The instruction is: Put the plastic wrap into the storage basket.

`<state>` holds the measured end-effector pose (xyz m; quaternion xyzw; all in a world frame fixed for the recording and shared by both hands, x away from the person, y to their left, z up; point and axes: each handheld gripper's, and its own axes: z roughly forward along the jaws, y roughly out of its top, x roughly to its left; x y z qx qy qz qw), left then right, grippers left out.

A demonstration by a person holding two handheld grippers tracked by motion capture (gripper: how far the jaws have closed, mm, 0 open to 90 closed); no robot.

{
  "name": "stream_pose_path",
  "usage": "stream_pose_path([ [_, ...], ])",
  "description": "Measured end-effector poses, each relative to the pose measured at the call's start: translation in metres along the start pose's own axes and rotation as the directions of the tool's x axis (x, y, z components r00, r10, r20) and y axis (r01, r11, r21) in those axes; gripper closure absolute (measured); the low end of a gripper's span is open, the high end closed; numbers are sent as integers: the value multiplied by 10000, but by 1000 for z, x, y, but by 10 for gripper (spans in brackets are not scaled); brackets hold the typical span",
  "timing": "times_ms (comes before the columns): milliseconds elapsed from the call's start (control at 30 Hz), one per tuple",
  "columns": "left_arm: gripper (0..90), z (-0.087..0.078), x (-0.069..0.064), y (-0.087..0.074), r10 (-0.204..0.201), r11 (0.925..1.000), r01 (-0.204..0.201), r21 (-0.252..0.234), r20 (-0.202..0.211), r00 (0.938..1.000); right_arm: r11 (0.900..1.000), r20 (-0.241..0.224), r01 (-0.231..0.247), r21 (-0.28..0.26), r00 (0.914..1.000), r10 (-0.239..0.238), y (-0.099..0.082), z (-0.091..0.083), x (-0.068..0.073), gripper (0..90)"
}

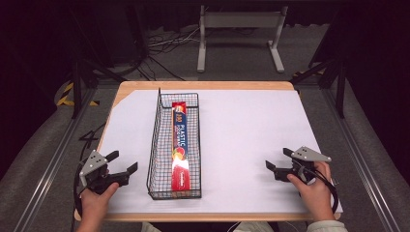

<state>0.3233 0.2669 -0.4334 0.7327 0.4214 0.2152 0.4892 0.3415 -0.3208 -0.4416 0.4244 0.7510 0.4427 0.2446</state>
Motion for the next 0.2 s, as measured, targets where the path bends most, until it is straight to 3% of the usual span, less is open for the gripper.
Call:
stream_pose_path([
  [200,140,0,1,0,-14,10000,14,-15,-15,10000,10000,-23,-64,36,10000,64,1,-2,-1,132],
])
